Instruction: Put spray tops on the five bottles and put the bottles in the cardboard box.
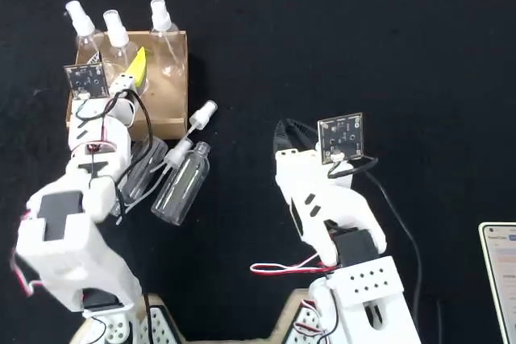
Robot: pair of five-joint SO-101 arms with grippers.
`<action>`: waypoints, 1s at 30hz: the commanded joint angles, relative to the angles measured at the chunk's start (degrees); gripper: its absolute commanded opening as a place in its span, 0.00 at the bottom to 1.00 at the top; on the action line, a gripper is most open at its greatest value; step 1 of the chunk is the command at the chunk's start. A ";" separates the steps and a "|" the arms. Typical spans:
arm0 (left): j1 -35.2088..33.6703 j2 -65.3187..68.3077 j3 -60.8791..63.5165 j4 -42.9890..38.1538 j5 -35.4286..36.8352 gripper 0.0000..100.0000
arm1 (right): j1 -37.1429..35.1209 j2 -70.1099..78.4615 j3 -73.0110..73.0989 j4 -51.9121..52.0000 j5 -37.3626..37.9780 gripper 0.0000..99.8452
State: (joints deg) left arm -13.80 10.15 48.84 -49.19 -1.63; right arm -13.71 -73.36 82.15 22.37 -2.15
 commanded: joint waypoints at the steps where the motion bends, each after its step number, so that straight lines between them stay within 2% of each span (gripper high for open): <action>1: -0.31 -11.34 4.88 0.62 0.00 0.29 | 0.79 -1.98 -0.40 -1.85 0.44 0.03; 3: -0.48 -13.89 6.90 1.41 0.00 0.29 | 0.79 -1.98 -0.40 -1.85 0.44 0.03; 10: -1.98 -21.01 9.98 12.31 0.00 0.29 | 0.79 -1.98 -0.40 -1.85 0.44 0.03; 17: -4.62 -40.00 21.49 22.42 -0.26 0.29 | 0.79 -1.98 -0.40 -1.58 0.44 0.03; 30: -4.88 -83.08 33.80 63.65 0.00 0.29 | 0.79 -1.98 0.48 -1.67 0.44 0.03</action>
State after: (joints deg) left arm -18.20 -58.68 81.10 3.30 -1.63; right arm -13.71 -73.36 83.12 22.29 -2.15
